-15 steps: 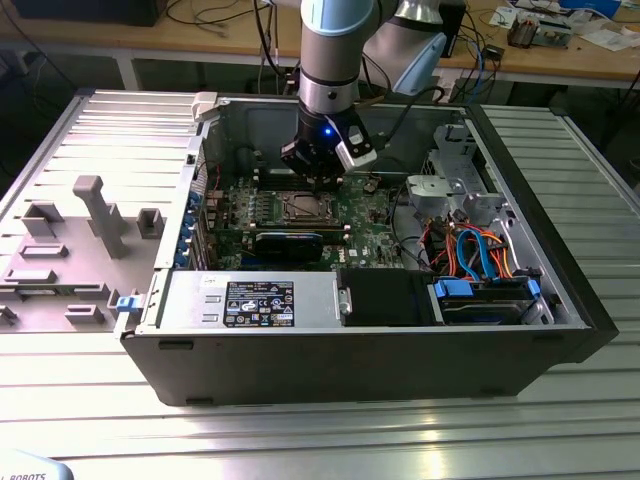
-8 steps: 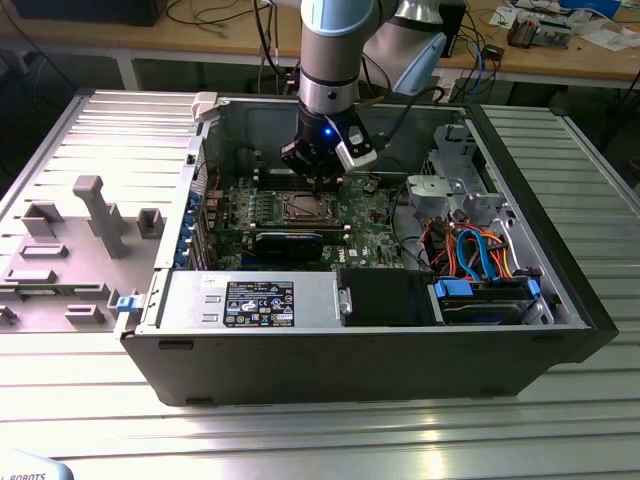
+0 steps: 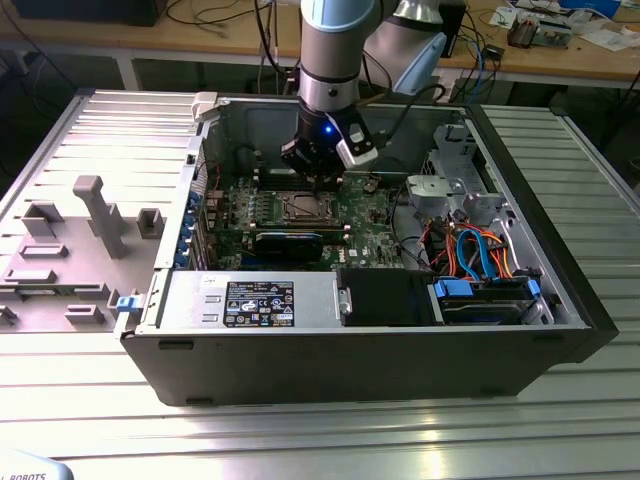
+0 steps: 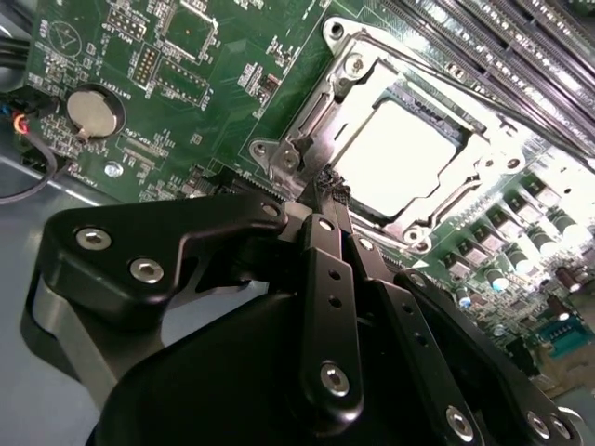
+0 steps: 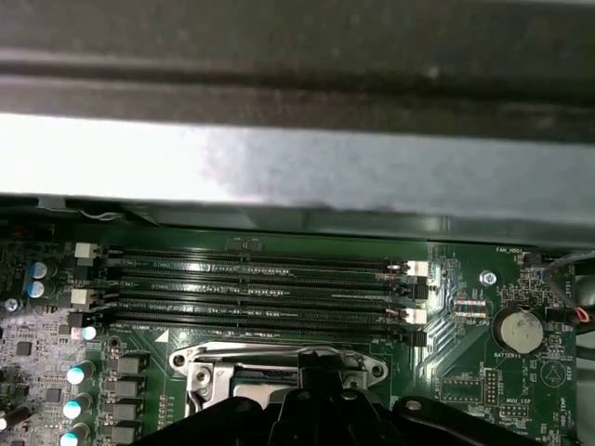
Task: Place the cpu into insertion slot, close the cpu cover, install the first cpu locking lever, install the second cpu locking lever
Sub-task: 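Install the second cpu locking lever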
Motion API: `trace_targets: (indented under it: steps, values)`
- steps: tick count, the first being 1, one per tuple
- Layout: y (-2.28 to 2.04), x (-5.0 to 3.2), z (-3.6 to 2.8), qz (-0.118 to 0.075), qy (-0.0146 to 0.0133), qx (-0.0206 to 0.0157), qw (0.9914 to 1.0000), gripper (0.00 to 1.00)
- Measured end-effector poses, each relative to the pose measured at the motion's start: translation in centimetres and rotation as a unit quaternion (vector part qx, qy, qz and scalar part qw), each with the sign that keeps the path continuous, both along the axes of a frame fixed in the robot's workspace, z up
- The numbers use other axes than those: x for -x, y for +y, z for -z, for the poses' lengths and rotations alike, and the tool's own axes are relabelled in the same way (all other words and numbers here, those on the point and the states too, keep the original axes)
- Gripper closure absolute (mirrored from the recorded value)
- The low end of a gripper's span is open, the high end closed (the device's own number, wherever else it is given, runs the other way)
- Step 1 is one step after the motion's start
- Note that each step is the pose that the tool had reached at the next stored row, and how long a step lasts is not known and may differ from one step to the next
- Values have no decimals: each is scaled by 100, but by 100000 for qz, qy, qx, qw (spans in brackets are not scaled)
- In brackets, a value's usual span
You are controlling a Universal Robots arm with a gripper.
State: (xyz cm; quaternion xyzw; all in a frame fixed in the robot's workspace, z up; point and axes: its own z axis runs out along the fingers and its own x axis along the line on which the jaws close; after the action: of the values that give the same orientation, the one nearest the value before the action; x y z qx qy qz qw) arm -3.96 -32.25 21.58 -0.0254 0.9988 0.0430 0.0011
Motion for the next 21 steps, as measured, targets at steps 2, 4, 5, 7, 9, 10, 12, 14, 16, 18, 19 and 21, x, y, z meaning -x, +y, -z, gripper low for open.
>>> trace_targets:
  steps: [2,4,5,7,9,10,12,14,16,18,19,21]
  values:
    - [0,0,-52,-3,1,4,100000,89]
    - [-8,-1,-56,-11,-6,-14,100000,89]
    - [-18,-1,-56,-12,-3,-9,100000,89]
    - [-61,-1,-57,-4,0,-1,100000,89]
    - [-96,-1,-55,-2,-4,-5,100000,89]
    - [-120,0,-55,0,-5,-5,100000,89]
    - [-153,0,-55,-3,-2,-1,100000,89]
    - [-159,0,-74,3,3,4,100000,89]
    - [-159,0,-130,2,0,41,100000,89]
    - [-160,0,-159,-1,-4,45,100000,89]
    - [-161,0,-161,-3,-5,44,100000,89]
    - [-172,-1,-162,-14,0,52,100000,89]
